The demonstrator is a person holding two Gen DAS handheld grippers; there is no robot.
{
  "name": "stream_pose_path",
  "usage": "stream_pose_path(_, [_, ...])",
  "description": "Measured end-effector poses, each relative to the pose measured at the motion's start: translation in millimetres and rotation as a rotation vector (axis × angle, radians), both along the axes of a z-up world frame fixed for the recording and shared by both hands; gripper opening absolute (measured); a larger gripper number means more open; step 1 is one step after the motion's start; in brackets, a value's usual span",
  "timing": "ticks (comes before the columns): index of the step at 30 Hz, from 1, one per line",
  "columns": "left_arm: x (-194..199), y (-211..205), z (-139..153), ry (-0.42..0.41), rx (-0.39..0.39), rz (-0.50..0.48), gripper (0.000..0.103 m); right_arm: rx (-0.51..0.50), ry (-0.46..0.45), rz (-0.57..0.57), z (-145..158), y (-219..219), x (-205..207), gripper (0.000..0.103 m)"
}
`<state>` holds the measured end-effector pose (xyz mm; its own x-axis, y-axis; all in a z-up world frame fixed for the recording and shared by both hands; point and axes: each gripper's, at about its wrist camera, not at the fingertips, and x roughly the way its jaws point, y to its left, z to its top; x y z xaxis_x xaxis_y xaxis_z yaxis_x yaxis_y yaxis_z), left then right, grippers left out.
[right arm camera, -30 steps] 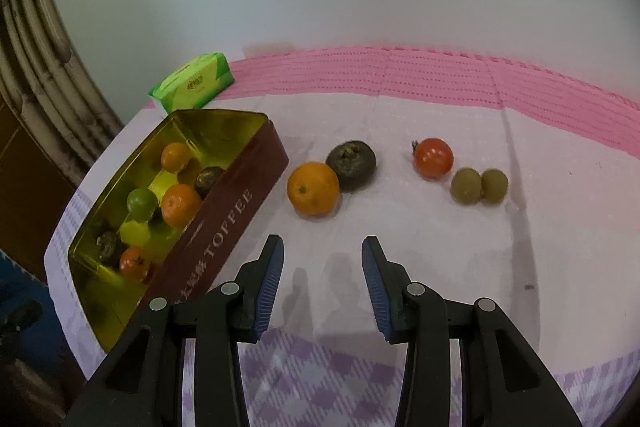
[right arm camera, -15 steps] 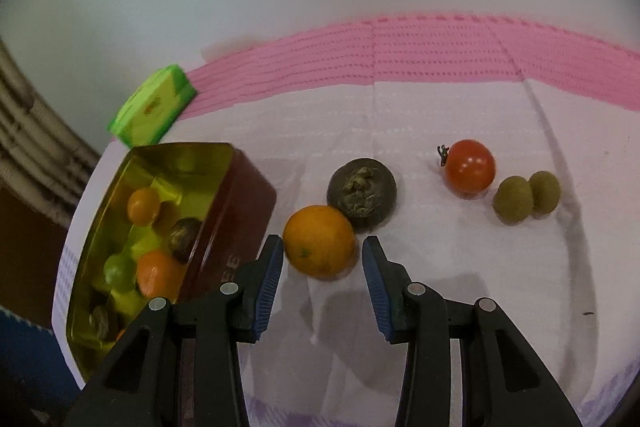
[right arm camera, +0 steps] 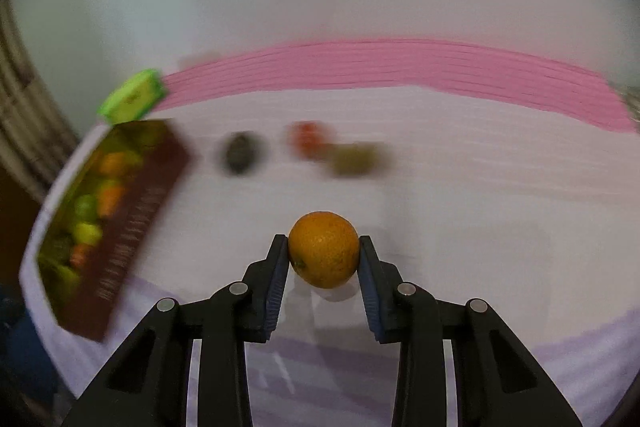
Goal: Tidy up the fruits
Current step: 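Hold the orange with the right gripper while the left gripper grasps two small olive-green fruits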
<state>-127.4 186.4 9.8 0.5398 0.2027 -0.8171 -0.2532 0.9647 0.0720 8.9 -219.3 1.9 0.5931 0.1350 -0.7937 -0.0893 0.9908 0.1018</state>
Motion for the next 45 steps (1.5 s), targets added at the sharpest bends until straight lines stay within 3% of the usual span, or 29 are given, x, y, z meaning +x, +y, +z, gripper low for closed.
stream_pose_path(5, [-5, -28, 10, -0.054, 0.044, -0.109, 0.080, -0.068, 0.020, -0.182, -9, -84, 13, 0.035])
stream_pose_path(7, [-4, -40, 13, -0.057, 0.024, -0.164, 0.080, -0.094, 0.018, -0.217, -12, -106, 18, 0.035])
stream_pose_path(9, [1, -55, 17, -0.053, -0.017, -0.227, 0.080, -0.138, 0.009, -0.235, -12, -115, 22, 0.035])
stream_pose_path(14, [34, -95, 29, -0.041, -0.148, -0.396, 0.080, -0.126, 0.000, -0.261, -20, -124, 34, 0.037])
stream_pose_path(19, [89, -155, 35, -0.068, -0.175, -0.663, 0.080, -0.108, -0.031, -0.260, -22, -123, 30, 0.037])
stream_pose_path(22, [123, -197, 32, -0.072, -0.108, -0.838, 0.080, -0.074, -0.037, -0.257, -22, -128, 30, 0.037])
stream_pose_path(23, [136, -209, 30, -0.059, -0.094, -0.898, 0.078, -0.061, -0.039, -0.257, -22, -130, 30, 0.037])
stream_pose_path(25, [165, -229, 26, -0.029, -0.081, -0.999, 0.058, -0.041, -0.042, -0.251, -23, -133, 30, 0.037])
stream_pose_path(27, [195, -242, 22, 0.018, -0.092, -1.063, 0.047, -0.026, -0.044, -0.242, -23, -134, 30, 0.037])
stream_pose_path(29, [220, -249, 14, 0.084, -0.110, -1.117, 0.047, -0.011, -0.046, -0.235, -24, -136, 31, 0.037])
stream_pose_path(35, [266, -274, -4, 0.146, 0.054, -1.214, 0.047, 0.025, -0.051, -0.232, -24, -140, 30, 0.037])
stream_pose_path(41, [289, -283, -35, 0.241, 0.124, -1.276, 0.045, 0.033, -0.052, -0.226, -24, -141, 30, 0.037])
stream_pose_path(45, [304, -280, -56, 0.318, 0.078, -1.254, 0.022, 0.024, -0.051, -0.223, -25, -143, 32, 0.038])
